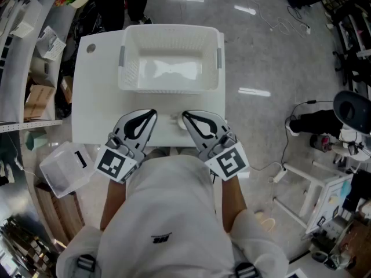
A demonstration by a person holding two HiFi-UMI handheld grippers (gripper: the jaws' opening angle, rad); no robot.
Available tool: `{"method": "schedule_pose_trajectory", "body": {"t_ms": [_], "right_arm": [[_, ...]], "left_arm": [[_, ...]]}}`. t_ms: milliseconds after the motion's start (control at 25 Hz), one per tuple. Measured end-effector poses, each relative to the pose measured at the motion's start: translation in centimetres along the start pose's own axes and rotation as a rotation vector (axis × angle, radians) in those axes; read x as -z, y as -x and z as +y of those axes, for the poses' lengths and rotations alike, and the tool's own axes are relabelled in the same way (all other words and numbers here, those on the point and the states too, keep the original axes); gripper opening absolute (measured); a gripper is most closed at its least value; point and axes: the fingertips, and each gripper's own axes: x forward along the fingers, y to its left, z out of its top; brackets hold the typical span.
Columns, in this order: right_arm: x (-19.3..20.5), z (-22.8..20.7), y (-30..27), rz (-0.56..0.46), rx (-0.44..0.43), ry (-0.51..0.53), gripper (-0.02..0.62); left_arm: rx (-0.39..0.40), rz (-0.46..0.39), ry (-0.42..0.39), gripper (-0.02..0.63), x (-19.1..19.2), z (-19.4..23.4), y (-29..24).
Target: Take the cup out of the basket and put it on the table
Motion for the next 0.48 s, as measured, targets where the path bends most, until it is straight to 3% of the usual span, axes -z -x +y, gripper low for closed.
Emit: {"method": "schedule_pose_trajectory", "body": {"t_ms": [480], "right_arm": [[0.09, -0.40, -0.14, 0.014, -0.002, 0.009, 0.006]], "left_arm": [[-0.016, 0.034, -0.011, 0.011, 0.08, 0.38, -0.08]]}}
